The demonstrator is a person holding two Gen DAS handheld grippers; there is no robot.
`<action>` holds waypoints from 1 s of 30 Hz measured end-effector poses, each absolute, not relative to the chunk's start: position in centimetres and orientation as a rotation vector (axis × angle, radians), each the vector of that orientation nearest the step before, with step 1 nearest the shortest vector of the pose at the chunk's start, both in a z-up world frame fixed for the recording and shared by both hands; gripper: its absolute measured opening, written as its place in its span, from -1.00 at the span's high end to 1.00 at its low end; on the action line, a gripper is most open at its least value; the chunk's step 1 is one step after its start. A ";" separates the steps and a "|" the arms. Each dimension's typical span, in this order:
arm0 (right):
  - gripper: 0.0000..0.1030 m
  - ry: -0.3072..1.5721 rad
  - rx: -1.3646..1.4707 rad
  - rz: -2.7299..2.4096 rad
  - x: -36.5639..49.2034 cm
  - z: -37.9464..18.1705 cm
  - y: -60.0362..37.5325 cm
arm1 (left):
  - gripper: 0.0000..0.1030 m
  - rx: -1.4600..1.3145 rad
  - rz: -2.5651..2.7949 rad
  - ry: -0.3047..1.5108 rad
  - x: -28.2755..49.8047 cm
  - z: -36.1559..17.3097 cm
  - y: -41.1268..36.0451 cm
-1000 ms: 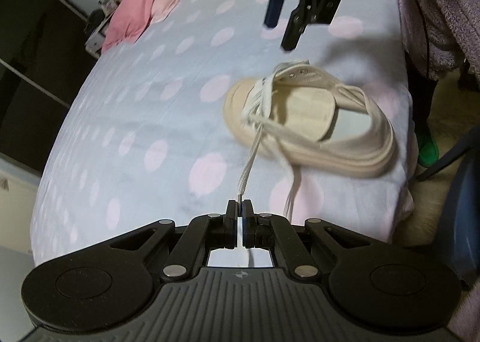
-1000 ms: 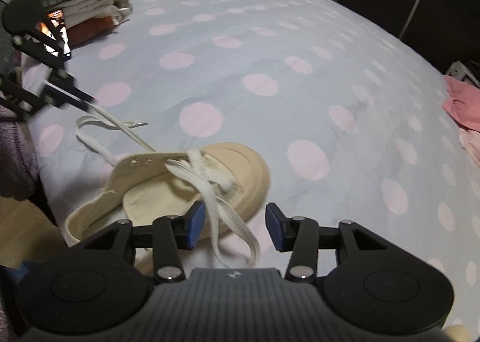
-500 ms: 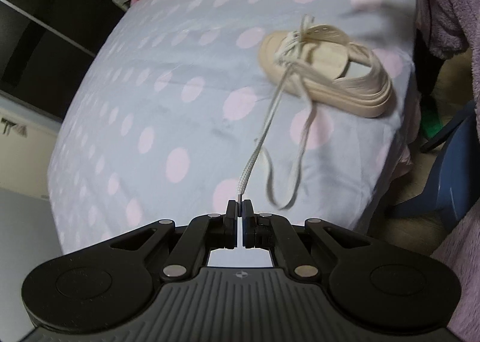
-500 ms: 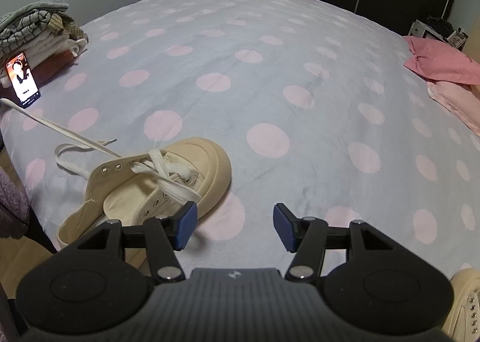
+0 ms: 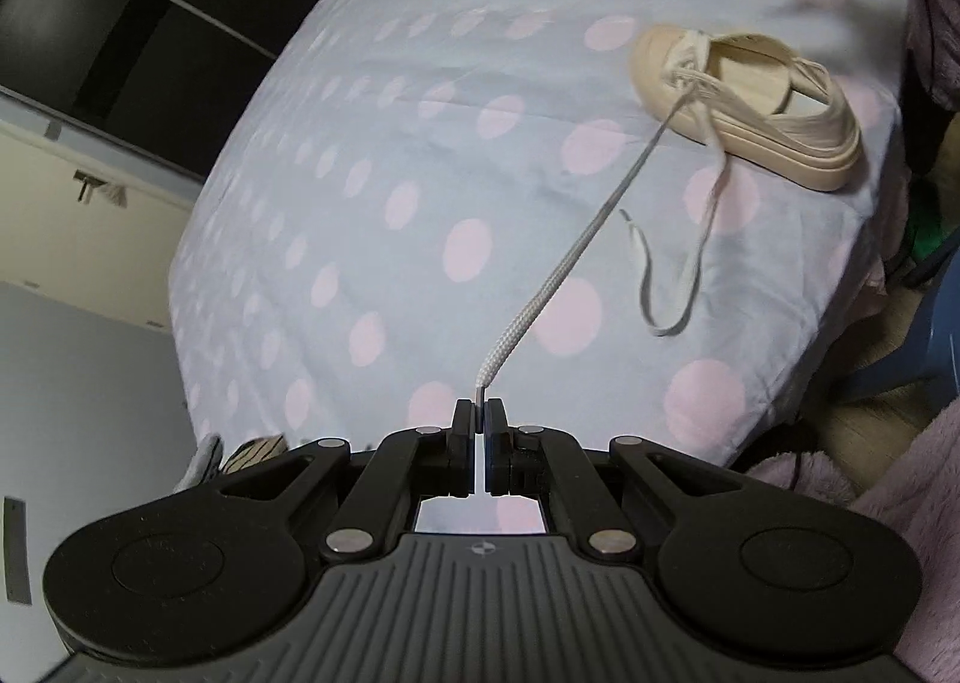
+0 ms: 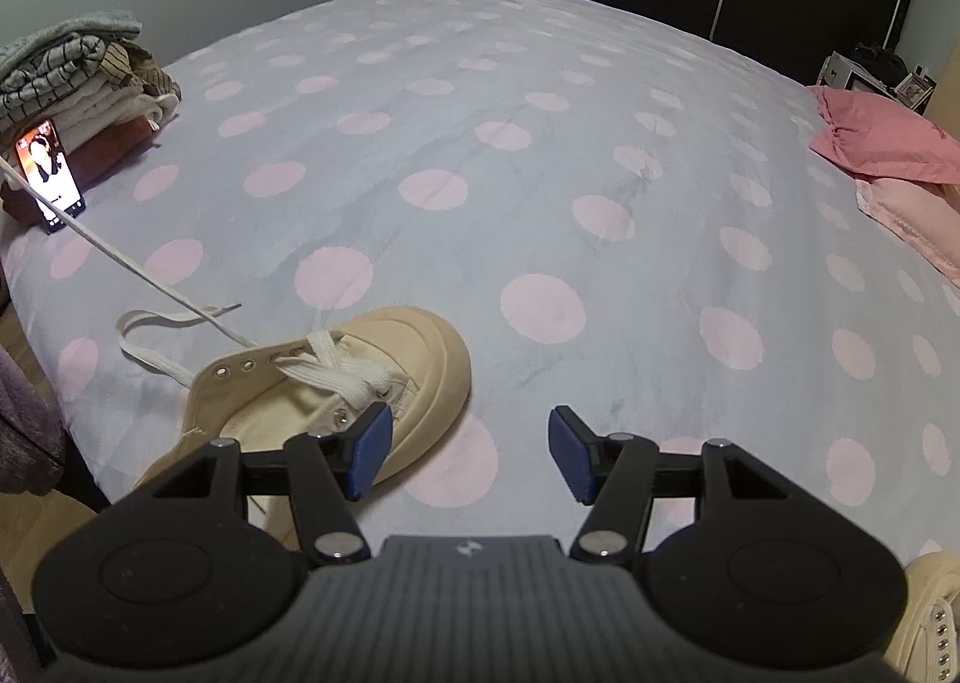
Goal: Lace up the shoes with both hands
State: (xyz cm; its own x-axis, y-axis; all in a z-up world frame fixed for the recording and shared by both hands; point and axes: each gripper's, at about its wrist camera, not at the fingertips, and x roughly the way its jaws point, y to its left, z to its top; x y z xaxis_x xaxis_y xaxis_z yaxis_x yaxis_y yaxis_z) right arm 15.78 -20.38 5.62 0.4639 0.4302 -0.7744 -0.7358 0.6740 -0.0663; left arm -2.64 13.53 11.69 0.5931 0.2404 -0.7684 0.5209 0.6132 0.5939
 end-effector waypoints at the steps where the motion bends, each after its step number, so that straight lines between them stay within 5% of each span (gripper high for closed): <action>1: -0.19 0.811 -0.427 0.745 15.8 5.6 -20.4 | 0.99 0.917 -0.190 0.951 -2.6 11.8 13.7; 27: -0.21 0.889 -0.489 0.771 16.4 3.5 -18.7 | 0.98 0.864 -0.434 1.206 8.0 -6.9 12.3; 30: -0.21 0.901 -0.499 0.775 16.6 3.0 -18.4 | 0.87 0.847 -0.403 1.217 8.8 -7.5 13.0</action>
State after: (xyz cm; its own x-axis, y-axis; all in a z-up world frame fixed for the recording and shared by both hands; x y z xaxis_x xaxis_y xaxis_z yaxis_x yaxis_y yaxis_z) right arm 16.64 -18.44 3.01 0.3865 0.3826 -0.8392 -0.7728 0.6310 -0.0682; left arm 8.81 12.99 -7.48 0.3275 0.1594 -0.9313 0.6840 0.6400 0.3501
